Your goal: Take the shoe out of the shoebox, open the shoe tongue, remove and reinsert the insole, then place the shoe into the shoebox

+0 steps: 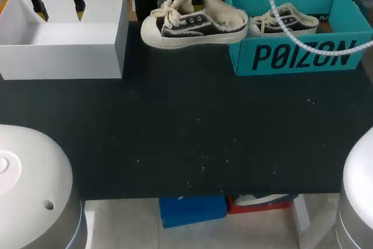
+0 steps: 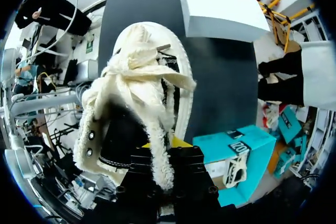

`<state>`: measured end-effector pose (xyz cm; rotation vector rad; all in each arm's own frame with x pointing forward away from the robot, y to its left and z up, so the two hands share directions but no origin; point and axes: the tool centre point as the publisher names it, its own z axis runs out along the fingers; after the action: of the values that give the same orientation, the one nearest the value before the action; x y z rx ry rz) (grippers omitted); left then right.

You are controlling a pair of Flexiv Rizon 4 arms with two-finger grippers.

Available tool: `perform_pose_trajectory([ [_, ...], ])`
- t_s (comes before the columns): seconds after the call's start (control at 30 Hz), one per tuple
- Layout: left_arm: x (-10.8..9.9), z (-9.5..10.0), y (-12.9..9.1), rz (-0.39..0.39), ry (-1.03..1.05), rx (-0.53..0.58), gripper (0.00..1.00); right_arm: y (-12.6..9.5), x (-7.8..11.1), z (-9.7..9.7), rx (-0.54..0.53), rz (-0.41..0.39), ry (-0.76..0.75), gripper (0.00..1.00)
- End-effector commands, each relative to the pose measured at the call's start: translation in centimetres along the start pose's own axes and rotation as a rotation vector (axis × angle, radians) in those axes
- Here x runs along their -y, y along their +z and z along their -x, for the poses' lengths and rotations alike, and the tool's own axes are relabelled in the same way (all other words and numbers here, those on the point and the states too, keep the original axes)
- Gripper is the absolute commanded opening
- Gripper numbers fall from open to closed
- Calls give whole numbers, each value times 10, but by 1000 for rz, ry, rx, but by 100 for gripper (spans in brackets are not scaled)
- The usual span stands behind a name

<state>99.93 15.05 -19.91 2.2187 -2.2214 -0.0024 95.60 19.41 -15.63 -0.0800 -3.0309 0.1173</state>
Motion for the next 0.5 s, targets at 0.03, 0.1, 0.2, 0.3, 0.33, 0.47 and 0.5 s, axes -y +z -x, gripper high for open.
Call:
perform_pose_trajectory([
  [0.03, 0, 0, 0, -1, 0, 0, 100, 26, -17, -44, 143, 16, -23, 0],
  [0.1, 0, 0, 0, -1, 0, 0, 100, 38, -23, -53, 147, 18, -20, 0],
  [0.2, 0, 0, 0, -1, 0, 0, 100, 57, -36, -60, 151, 45, -18, 0],
  [0.3, 0, 0, 0, -1, 0, 0, 100, 81, -50, -62, 150, 74, -13, 0],
  [0.33, 0, 0, 0, -1, 0, 0, 100, 91, -54, -63, 141, 85, -6, 0],
  [0.47, 0, 0, 0, -1, 0, 0, 100, 124, -66, -61, 117, 92, -13, 0],
  [0.5, 0, 0, 0, -1, 0, 0, 100, 133, -68, -60, 101, 93, -15, 0],
])
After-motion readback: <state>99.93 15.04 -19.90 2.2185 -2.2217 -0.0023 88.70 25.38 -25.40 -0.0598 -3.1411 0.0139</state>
